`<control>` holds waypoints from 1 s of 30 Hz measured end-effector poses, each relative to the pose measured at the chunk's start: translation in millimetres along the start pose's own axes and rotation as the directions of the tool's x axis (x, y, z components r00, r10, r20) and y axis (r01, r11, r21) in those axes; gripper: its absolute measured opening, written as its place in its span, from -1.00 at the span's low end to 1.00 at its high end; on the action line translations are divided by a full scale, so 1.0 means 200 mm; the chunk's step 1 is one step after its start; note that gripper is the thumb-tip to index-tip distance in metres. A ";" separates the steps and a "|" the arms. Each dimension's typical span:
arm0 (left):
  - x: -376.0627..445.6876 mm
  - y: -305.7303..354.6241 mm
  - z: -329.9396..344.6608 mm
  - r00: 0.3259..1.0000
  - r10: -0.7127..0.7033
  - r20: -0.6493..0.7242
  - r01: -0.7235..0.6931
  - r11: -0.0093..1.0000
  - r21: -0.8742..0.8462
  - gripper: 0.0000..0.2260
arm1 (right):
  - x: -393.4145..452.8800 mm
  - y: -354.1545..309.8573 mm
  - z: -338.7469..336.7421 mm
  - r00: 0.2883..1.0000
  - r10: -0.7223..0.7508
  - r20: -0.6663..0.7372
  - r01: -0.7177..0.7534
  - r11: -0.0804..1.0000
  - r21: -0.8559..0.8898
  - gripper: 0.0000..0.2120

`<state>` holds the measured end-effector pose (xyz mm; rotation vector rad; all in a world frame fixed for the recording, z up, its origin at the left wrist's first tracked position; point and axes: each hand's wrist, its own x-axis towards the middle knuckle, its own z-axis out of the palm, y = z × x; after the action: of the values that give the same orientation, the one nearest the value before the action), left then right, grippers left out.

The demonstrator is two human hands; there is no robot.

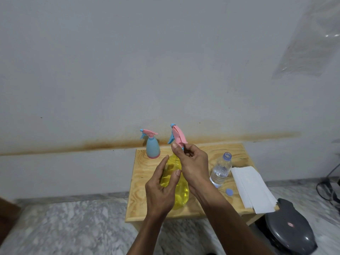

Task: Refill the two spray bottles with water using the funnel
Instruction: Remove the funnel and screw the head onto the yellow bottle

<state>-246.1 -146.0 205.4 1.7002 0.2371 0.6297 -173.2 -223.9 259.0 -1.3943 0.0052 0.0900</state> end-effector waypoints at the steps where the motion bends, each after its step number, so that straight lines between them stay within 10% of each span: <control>1: 0.00 0.00 0.00 1.000 0.002 0.000 -0.002 1.000 -0.004 -0.55 | 0.00 0.00 0.00 1.000 -0.004 0.000 0.004 1.000 0.000 -0.80; 10: 0.01 -0.02 -0.03 0.996 -0.085 0.035 0.088 0.991 -0.104 -0.62 | 0.06 -0.04 0.00 0.999 -0.006 0.050 0.013 0.990 -0.142 -0.33; 18: -0.07 -0.06 -0.02 0.988 -0.114 0.106 0.122 0.990 -0.076 -0.73 | 0.03 -0.03 0.02 0.988 -0.120 0.101 0.150 0.907 -0.393 -0.74; 26: -0.25 -0.28 0.05 0.948 -0.260 0.182 0.257 0.965 0.044 -0.54 | 0.00 0.22 -0.09 0.999 -0.028 -0.040 -0.001 0.811 -0.585 -0.54; 30: -0.40 -0.39 0.12 0.912 -0.379 0.155 0.365 0.925 0.109 -0.80 | -0.01 0.48 -0.17 0.991 0.045 -0.125 -0.112 0.793 -0.599 -0.54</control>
<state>-286.3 -186.0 105.4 1.7130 0.4538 0.1887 -179.2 -241.6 159.1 -2.0479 0.1332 0.0922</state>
